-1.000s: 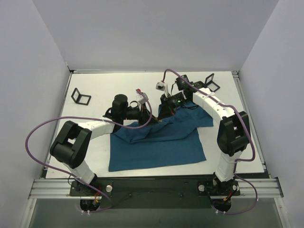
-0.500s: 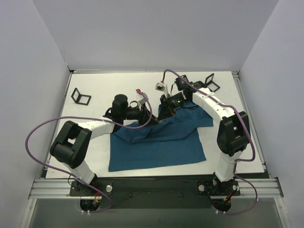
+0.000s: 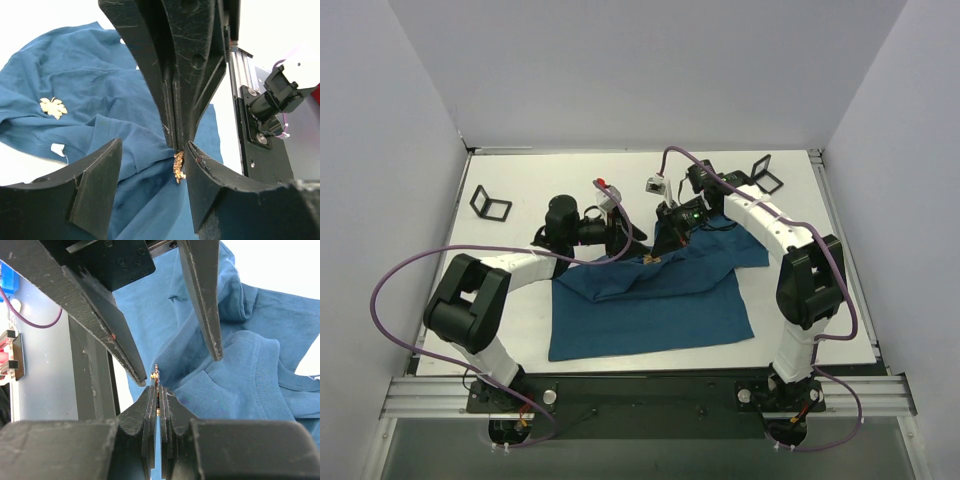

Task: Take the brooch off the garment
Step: Open the brooch over the flattened clothing.

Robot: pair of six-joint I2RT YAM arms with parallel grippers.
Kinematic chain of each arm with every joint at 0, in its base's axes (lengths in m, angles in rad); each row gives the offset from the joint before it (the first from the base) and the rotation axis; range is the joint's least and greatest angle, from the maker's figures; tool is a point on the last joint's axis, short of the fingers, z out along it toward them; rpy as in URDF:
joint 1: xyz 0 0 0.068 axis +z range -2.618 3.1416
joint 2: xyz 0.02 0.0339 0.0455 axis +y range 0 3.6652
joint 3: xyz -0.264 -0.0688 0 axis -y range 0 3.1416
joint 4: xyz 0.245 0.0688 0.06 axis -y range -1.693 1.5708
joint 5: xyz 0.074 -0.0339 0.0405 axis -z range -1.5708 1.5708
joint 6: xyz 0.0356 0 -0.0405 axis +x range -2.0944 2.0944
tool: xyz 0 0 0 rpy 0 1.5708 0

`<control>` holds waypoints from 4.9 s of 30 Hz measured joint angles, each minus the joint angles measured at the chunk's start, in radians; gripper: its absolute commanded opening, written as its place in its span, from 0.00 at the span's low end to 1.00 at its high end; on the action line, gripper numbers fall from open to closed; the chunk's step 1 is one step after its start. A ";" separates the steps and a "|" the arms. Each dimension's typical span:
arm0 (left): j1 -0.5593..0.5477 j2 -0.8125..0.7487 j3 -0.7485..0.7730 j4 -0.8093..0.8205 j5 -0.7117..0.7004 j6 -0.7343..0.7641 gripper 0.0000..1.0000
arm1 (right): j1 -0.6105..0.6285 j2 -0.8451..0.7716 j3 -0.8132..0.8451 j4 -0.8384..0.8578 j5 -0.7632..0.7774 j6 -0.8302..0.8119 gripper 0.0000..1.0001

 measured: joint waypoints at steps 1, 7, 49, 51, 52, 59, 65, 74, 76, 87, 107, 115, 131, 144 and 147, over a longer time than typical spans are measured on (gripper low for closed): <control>0.000 0.000 -0.001 0.006 0.004 -0.006 0.63 | 0.000 0.000 0.000 0.000 0.000 0.000 0.00; 0.000 0.000 -0.003 0.019 0.010 -0.013 0.64 | 0.000 0.000 0.000 -0.001 0.000 0.000 0.00; -0.047 0.000 -0.002 -0.109 0.006 0.126 0.58 | -0.013 0.000 0.000 -0.008 -0.008 0.000 0.00; -0.047 0.000 -0.002 -0.109 0.006 0.127 0.57 | -0.014 0.000 0.000 -0.007 -0.008 0.000 0.00; -0.047 0.000 -0.002 -0.110 0.006 0.127 0.56 | -0.014 0.000 0.000 -0.008 -0.008 0.000 0.00; -0.049 0.000 -0.002 -0.110 0.008 0.133 0.53 | -0.016 0.000 0.000 -0.007 -0.008 0.000 0.00; -0.054 0.000 -0.001 -0.114 0.010 0.141 0.52 | -0.021 0.000 0.000 -0.008 -0.008 0.000 0.00; -0.060 0.000 0.005 -0.144 0.011 0.153 0.49 | -0.021 0.000 0.000 -0.008 -0.008 0.000 0.00; -0.060 0.000 0.005 -0.147 0.011 0.154 0.48 | -0.021 0.000 0.000 -0.008 -0.008 0.000 0.00; -0.066 0.000 0.006 -0.152 0.009 0.154 0.37 | -0.022 0.000 0.000 -0.007 -0.007 0.000 0.00; -0.071 0.003 0.023 -0.195 -0.023 0.154 0.29 | -0.022 0.000 0.000 0.009 0.022 -0.005 0.00; -0.071 0.011 0.054 -0.258 -0.025 0.175 0.25 | -0.022 0.000 0.000 0.011 0.035 -0.008 0.00; -0.074 0.011 0.147 -0.439 -0.073 0.240 0.24 | -0.021 0.000 0.037 0.011 0.070 -0.011 0.00; -0.085 0.000 0.174 -0.518 -0.117 0.251 0.21 | -0.013 0.000 0.046 0.008 0.090 -0.019 0.00; -0.085 -0.004 0.174 -0.519 -0.130 0.232 0.20 | -0.011 0.000 0.047 0.009 0.091 -0.023 0.00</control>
